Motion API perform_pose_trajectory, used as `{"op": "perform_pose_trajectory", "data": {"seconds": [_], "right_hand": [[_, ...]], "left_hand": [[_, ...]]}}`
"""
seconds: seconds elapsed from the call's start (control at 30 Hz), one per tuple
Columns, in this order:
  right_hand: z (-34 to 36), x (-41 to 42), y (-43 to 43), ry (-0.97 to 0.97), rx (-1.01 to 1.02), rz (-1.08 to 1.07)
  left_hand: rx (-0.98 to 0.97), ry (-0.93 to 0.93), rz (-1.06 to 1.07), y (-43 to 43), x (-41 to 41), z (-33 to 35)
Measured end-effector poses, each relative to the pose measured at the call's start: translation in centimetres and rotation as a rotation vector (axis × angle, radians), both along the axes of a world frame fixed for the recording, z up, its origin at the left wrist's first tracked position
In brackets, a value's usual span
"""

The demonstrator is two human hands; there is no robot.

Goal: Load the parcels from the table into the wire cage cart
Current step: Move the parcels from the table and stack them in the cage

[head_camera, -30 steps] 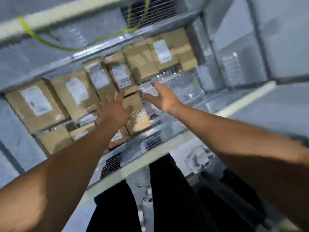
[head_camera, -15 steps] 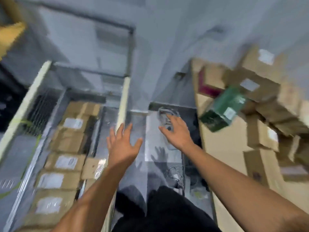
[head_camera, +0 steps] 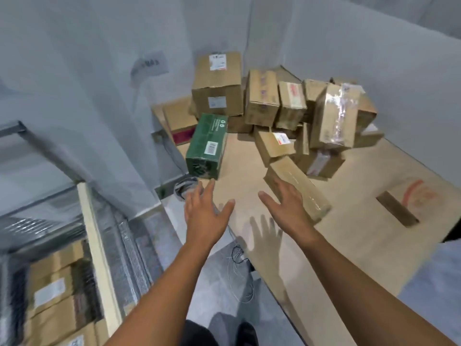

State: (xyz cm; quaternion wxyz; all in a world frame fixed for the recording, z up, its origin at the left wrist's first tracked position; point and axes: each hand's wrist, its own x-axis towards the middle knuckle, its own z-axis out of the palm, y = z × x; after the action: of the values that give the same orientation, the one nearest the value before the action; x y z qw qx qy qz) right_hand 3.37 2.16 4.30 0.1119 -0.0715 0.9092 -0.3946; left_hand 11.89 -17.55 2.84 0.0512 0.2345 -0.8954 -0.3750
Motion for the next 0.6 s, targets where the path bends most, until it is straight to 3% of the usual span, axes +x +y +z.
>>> {"op": "perform_pose_trajectory", "data": {"seconds": [0.17, 0.4, 0.6], "right_hand": [[-0.1, -0.3, 2.5, -0.048, -0.115, -0.036], [-1.2, -3.4, -0.8, -0.137, -0.149, -0.033], [-3.1, -8.1, -7.0, -0.233, -0.146, -0.072]], "left_hand": [[-0.073, -0.003, -0.016, 1.9, -2.1, 1.1], [-0.148, -0.030, 0.086, -3.8, -8.2, 0.0], [-0.152, -0.210, 0.036, -10.2, -15.8, -2.8]]}}
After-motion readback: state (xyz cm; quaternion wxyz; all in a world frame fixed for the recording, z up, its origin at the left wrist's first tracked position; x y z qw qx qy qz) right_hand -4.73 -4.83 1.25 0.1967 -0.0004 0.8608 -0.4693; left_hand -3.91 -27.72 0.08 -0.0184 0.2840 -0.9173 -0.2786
